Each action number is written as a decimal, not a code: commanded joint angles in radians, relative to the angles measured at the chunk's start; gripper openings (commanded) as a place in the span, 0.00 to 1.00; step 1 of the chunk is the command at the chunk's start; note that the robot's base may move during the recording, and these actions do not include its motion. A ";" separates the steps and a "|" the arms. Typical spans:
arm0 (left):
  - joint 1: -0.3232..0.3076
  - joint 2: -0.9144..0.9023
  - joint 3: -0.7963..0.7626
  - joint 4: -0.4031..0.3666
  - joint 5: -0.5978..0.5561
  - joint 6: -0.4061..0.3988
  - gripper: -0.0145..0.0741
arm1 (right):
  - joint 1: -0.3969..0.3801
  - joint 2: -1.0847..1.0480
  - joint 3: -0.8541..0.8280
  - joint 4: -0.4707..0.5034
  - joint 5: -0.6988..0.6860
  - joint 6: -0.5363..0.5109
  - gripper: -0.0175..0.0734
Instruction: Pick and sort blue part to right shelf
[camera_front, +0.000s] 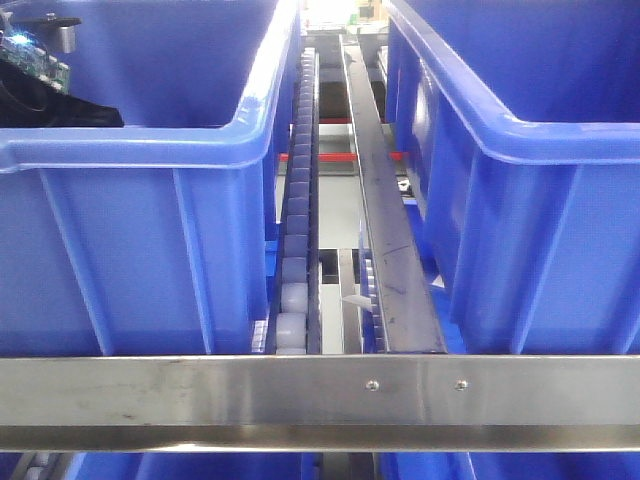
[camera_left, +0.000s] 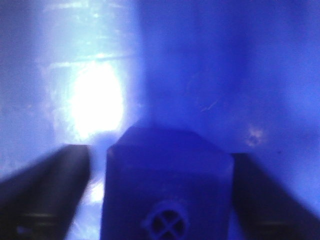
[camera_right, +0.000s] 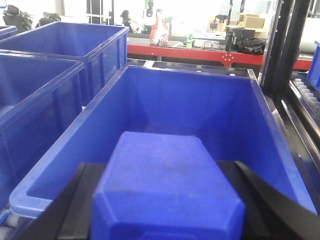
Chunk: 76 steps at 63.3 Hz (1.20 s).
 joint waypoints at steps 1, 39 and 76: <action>0.002 -0.074 -0.034 -0.005 -0.029 0.017 0.93 | -0.004 -0.005 -0.028 -0.016 -0.089 -0.005 0.45; -0.002 -0.547 0.113 0.001 0.004 0.019 0.42 | -0.004 0.039 -0.042 -0.015 -0.074 0.013 0.45; -0.002 -1.105 0.551 0.070 -0.190 0.021 0.30 | -0.004 0.902 -0.571 -0.015 0.194 0.108 0.45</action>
